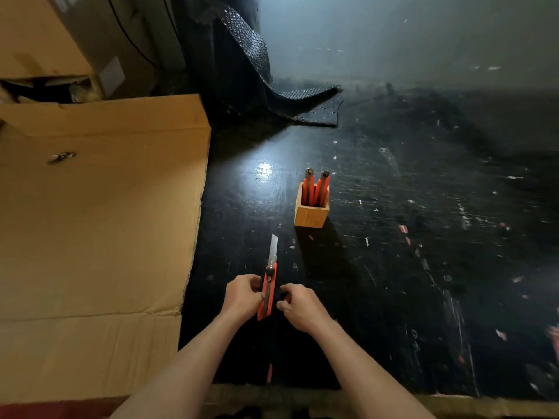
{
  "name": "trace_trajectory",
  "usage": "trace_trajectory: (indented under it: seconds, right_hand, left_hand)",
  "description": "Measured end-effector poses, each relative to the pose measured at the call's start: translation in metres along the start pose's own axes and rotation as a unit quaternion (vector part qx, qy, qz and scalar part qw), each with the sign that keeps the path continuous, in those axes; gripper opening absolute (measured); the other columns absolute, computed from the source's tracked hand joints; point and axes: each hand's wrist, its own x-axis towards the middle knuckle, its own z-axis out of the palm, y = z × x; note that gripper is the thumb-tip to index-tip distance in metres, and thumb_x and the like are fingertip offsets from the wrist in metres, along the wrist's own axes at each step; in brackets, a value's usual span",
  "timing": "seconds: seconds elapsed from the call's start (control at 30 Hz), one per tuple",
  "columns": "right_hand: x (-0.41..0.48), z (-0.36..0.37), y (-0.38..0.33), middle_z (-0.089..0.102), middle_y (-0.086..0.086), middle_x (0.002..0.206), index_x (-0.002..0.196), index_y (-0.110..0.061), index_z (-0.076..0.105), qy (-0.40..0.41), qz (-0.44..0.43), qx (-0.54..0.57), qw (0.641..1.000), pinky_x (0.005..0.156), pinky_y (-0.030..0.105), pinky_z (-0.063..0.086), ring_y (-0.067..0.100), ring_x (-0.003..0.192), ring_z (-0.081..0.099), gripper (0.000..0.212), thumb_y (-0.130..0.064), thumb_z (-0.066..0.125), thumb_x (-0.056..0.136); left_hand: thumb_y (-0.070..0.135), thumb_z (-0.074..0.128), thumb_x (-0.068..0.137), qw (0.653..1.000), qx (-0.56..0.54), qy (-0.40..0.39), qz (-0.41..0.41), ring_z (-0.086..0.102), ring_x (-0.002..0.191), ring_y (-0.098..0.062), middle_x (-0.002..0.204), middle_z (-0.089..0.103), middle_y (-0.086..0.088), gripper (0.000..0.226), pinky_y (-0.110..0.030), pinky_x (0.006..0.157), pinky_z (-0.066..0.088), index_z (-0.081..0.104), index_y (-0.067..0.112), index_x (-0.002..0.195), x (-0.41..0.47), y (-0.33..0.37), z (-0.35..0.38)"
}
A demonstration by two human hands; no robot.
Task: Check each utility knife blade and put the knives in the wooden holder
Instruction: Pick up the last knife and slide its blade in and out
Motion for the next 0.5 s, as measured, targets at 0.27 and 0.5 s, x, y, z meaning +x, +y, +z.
trace_trajectory:
  seconds: [0.27, 0.5]
  right_hand:
    - [-0.013, 0.026, 0.002, 0.068, -0.007, 0.100, 0.124, -0.024, 0.061, 0.016, 0.003, 0.125, 0.992, 0.072, 0.025, 0.058, 0.007, 0.085, 0.069, 0.029, -0.018, 0.064, 0.096]
    - [-0.021, 0.025, 0.006, 0.071, -0.006, 0.099, 0.113, -0.027, 0.066, 0.058, -0.010, 0.192, 0.980, 0.076, 0.032, 0.064, 0.008, 0.086, 0.073, 0.024, -0.013, 0.067, 0.094]
  left_hand:
    - [-0.004, 0.070, 0.087, 0.989, -0.133, -0.015, -0.059, 0.072, 0.095, -0.013, 0.103, 0.076, 0.000, 0.034, -0.026, 0.077, 0.059, 0.073, 0.015, 0.114, -0.009, -0.012, 0.009]
    - [-0.009, 0.069, 0.086, 0.969, -0.229, -0.037, -0.084, 0.074, 0.099, -0.022, 0.107, 0.075, -0.006, 0.039, -0.043, 0.090, 0.061, 0.070, 0.011, 0.120, -0.012, -0.011, 0.005]
